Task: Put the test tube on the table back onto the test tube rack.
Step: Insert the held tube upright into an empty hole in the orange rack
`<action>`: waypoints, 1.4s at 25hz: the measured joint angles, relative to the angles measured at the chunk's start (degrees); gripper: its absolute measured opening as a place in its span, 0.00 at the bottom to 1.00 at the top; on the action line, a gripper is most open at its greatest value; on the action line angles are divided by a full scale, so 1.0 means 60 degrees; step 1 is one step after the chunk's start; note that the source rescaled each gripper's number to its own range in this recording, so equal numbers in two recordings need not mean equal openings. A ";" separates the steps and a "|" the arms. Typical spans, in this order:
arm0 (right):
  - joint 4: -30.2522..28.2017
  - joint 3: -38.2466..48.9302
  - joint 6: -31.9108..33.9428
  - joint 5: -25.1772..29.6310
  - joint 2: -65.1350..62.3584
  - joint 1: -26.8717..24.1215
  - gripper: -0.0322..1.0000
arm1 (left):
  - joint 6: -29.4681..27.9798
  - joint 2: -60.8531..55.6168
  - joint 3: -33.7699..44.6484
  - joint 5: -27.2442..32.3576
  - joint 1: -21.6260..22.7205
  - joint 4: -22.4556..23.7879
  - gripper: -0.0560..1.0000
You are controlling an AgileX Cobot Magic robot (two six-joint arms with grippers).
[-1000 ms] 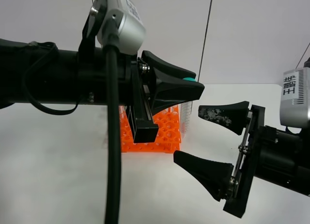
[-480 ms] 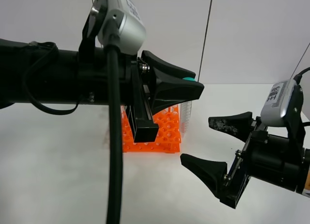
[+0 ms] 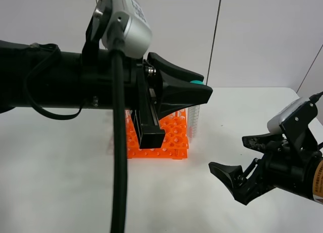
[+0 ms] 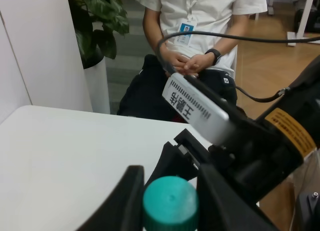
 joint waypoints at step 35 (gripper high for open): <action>0.5829 -0.2223 -0.3465 0.7626 -0.0003 -0.2424 0.84 | 0.0043 0.0000 0.0000 0.0482 0.0000 0.0000 0.05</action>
